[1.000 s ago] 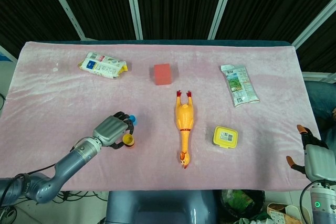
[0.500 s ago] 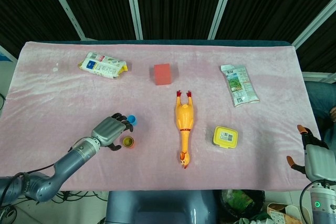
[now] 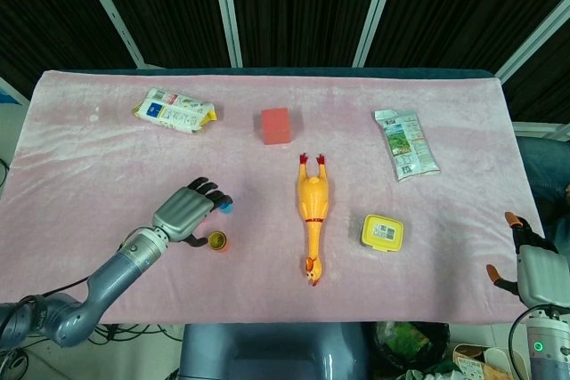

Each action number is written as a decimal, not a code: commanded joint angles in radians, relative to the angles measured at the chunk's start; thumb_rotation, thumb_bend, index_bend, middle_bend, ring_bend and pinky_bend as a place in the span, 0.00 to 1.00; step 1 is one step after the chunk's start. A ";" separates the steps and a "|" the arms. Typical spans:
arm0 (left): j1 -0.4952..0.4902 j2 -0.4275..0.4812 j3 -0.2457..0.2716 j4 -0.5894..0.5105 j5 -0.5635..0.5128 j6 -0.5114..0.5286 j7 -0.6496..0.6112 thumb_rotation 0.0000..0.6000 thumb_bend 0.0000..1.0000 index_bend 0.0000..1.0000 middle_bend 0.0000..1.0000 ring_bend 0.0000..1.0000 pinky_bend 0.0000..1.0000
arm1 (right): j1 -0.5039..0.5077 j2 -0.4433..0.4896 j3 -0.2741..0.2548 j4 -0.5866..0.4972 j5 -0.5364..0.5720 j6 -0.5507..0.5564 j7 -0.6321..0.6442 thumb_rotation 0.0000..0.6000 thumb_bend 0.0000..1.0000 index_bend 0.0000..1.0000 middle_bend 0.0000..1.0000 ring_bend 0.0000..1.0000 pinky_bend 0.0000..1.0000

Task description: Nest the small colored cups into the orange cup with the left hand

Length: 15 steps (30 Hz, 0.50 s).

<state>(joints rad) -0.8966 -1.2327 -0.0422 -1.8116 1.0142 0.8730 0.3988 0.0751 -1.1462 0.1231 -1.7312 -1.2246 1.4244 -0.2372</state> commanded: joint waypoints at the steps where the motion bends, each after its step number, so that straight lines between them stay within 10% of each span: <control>1: -0.028 -0.023 -0.044 0.068 -0.060 -0.034 -0.019 1.00 0.21 0.25 0.23 0.10 0.09 | 0.000 0.000 0.000 -0.001 0.001 0.001 -0.002 1.00 0.17 0.11 0.12 0.25 0.26; 15: -0.153 -0.149 -0.057 0.303 -0.328 -0.184 0.003 1.00 0.21 0.26 0.23 0.10 0.08 | 0.001 0.001 0.002 -0.002 0.013 -0.004 -0.003 1.00 0.17 0.11 0.12 0.25 0.26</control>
<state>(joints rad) -1.0393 -1.3601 -0.1035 -1.5346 0.7020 0.7036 0.4046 0.0760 -1.1451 0.1254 -1.7336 -1.2117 1.4208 -0.2403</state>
